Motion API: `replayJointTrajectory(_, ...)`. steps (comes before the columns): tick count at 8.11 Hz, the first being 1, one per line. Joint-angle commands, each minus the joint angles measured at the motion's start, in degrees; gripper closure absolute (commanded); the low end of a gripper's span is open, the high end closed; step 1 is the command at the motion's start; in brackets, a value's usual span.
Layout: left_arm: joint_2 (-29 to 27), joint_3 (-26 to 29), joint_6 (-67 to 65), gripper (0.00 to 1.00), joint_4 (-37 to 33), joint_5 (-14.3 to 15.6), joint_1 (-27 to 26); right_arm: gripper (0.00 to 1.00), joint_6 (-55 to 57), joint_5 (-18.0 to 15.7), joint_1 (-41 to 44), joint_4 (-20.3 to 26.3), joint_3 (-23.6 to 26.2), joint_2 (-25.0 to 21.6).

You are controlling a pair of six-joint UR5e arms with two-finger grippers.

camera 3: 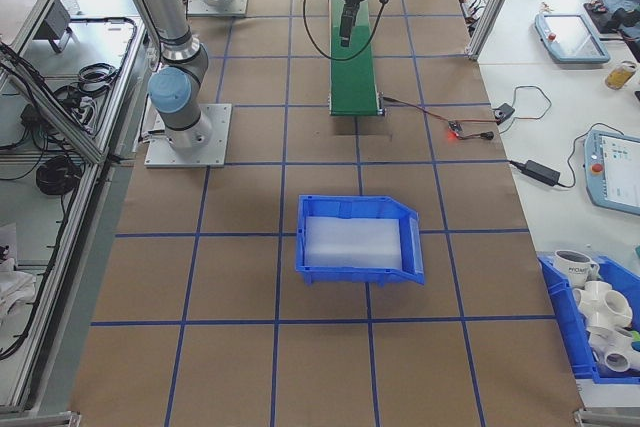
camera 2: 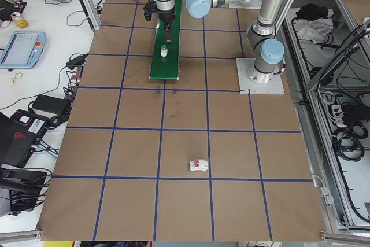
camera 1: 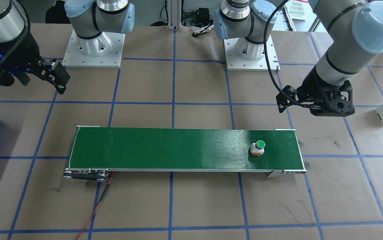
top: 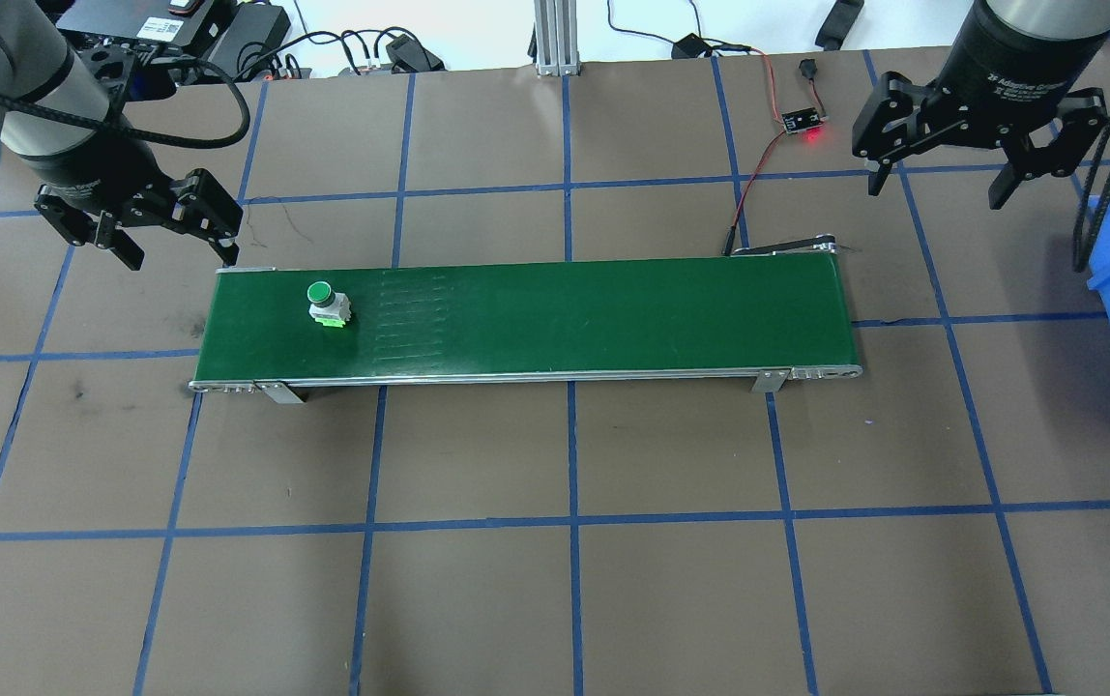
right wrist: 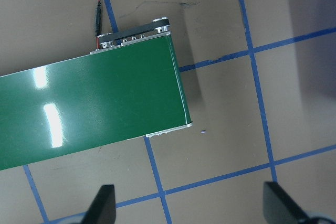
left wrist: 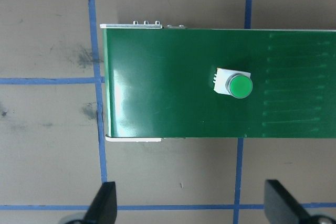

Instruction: Move button from left to right

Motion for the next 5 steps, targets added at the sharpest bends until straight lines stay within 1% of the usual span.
replayJointTrajectory(1, 1.72, 1.18, -1.38, 0.0, -0.82, 0.03, 0.03, 0.0, -0.23, 0.95, 0.14, -0.77, 0.15, 0.14)
replayJointTrajectory(3, 1.9, 1.18, -1.38, 0.0, -0.56, 0.03, 0.47, 0.0, -1.27, 3.41, 0.57, -0.78, 0.15, 1.45)
replayJointTrajectory(5, 1.55, 1.18, -1.46, 0.0, -0.38, 0.2, 0.56, 0.0, -7.75, 6.56, 0.67, -1.21, 0.68, 2.51)
